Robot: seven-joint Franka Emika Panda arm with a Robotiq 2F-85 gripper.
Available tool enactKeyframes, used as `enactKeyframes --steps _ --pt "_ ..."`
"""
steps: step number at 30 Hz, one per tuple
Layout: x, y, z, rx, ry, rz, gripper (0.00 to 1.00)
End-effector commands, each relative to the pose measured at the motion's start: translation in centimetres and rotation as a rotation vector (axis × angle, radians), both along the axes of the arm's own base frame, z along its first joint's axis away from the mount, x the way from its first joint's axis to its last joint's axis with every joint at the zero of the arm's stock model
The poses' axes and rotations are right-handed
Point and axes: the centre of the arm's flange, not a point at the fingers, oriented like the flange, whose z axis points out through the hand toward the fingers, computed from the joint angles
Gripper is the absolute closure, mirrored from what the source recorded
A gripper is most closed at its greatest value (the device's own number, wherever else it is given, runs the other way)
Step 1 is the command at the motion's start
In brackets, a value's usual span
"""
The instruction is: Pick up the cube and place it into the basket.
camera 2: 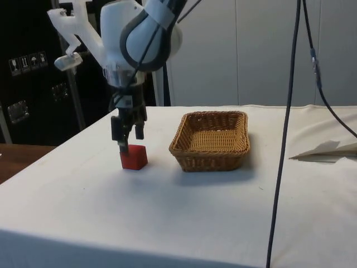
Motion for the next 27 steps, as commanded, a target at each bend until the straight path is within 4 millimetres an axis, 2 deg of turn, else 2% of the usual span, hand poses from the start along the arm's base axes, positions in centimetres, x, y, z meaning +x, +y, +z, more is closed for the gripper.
enactKeyframes --steps 1,12,21,23,27 --pt "0.0 -0.1 -0.5 0.001 -0.007 0.001 0.00" --pt "0.1 -0.8 -3.0 -0.003 -0.010 -0.003 0.00" --pt "0.2 -0.8 -3.3 -0.004 -0.010 -0.004 0.00" --pt "0.2 -0.8 -3.3 -0.004 -0.010 -0.004 0.11" --pt "0.2 -0.8 -3.3 -0.004 -0.008 -0.004 0.53"
